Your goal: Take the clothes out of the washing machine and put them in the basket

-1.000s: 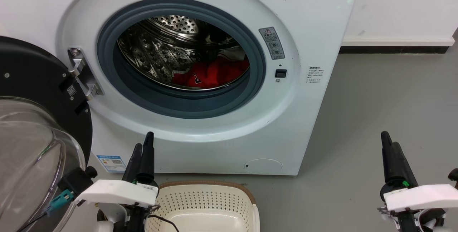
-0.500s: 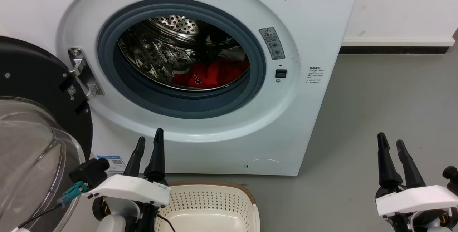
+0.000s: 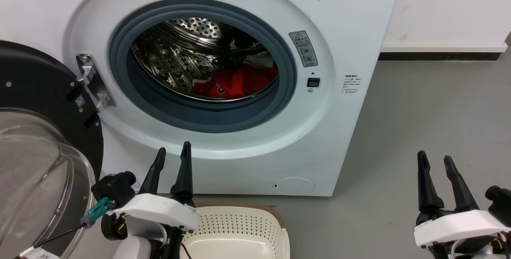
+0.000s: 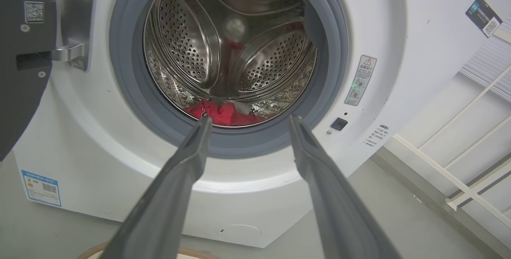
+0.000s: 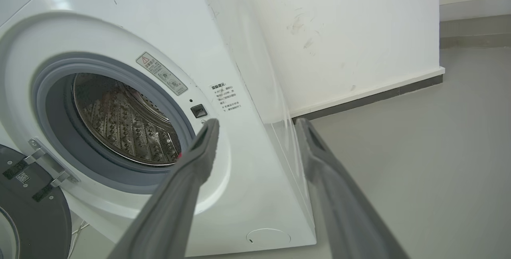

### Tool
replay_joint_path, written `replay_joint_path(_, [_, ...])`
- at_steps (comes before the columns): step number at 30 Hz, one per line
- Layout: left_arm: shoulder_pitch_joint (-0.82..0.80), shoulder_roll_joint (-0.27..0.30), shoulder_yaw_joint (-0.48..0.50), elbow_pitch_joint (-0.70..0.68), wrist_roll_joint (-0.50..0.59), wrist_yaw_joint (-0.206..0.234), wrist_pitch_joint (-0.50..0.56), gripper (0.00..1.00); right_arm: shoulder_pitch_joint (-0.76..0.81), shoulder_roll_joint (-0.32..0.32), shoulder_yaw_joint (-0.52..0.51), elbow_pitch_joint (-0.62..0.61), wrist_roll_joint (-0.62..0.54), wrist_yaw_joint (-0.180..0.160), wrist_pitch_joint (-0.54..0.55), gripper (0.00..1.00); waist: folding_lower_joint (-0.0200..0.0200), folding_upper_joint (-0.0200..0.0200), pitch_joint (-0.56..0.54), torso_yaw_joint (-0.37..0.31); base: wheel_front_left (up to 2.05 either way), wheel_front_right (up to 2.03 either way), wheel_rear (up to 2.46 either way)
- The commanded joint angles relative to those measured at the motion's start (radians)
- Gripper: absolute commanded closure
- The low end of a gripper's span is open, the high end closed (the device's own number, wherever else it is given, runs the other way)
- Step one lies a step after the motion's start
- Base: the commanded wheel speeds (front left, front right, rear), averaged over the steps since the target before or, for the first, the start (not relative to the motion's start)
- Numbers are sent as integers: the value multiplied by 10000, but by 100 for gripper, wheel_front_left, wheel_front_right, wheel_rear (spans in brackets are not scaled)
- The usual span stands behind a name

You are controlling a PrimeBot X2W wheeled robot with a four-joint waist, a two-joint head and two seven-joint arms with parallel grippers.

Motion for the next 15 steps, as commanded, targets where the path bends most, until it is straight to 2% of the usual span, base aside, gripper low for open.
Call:
replay_joint_path(1, [-206, 25, -31, -46, 228, 41, -99, 0, 53, 8, 12, -108, -255, 0, -83, 0, 0, 0, -1, 0, 0, 0, 0])
replay_joint_path(15, [-326, 27, -166, 232, 1619, 137, -430, 0, 150, 11, -15, -57, -1823, 0, -414, 0, 0, 0, -26, 37, 0, 0, 0])
